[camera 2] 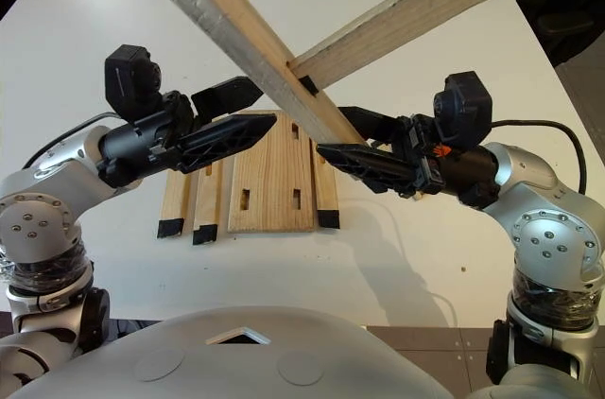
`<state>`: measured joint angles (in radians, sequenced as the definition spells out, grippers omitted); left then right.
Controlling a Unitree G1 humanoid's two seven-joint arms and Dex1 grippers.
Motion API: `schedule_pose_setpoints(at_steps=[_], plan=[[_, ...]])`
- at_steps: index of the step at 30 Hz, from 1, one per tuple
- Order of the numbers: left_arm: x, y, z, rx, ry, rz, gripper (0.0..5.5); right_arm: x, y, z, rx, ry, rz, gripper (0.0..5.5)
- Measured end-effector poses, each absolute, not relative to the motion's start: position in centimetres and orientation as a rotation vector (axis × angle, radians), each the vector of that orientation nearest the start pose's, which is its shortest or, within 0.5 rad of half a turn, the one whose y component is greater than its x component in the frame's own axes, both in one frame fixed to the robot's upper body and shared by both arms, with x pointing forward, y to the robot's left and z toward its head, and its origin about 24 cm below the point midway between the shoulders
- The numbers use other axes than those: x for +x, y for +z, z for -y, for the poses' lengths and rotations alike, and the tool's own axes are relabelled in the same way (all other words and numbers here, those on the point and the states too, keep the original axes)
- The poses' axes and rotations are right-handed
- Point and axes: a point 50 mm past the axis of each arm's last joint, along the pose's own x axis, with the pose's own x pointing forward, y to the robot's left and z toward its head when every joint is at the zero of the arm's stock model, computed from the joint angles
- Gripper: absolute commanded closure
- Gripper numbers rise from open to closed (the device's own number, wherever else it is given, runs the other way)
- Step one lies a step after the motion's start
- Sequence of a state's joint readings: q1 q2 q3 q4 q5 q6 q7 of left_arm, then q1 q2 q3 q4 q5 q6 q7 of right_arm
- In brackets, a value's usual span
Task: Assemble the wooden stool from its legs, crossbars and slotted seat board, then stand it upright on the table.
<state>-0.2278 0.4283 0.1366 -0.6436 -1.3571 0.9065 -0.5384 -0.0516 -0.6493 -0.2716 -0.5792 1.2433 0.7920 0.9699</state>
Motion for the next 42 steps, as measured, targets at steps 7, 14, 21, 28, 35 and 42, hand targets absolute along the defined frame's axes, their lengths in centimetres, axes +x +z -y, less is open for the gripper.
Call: schedule_pose_setpoints(at_steps=[7,14,21,28,35,42], plan=[[19.1,20.0,-11.6,-0.494,-1.454,0.004,1.82,19.3,16.9,17.4,0.315,1.467,-0.067,3.47],[19.3,19.8,-11.4,-0.5,-1.452,-0.003,2.07,19.1,15.6,17.4,0.266,1.481,-0.093,3.47],[18.8,19.6,-11.5,-0.476,-1.491,-0.017,3.21,18.6,15.2,17.4,0.26,1.54,-0.124,3.48],[18.9,19.4,-11.6,-0.432,-1.494,-0.009,3.4,18.6,15.0,17.4,0.253,1.541,-0.131,2.98],[19.5,19.0,-12.3,-0.375,-1.416,-0.014,3.4,19.8,13.6,17.6,0.202,1.421,-0.189,2.55],[19.7,20.2,-14.9,-0.27,-1.395,0.019,3.43,20.4,13.0,18.0,0.242,1.368,-0.171,2.55]])
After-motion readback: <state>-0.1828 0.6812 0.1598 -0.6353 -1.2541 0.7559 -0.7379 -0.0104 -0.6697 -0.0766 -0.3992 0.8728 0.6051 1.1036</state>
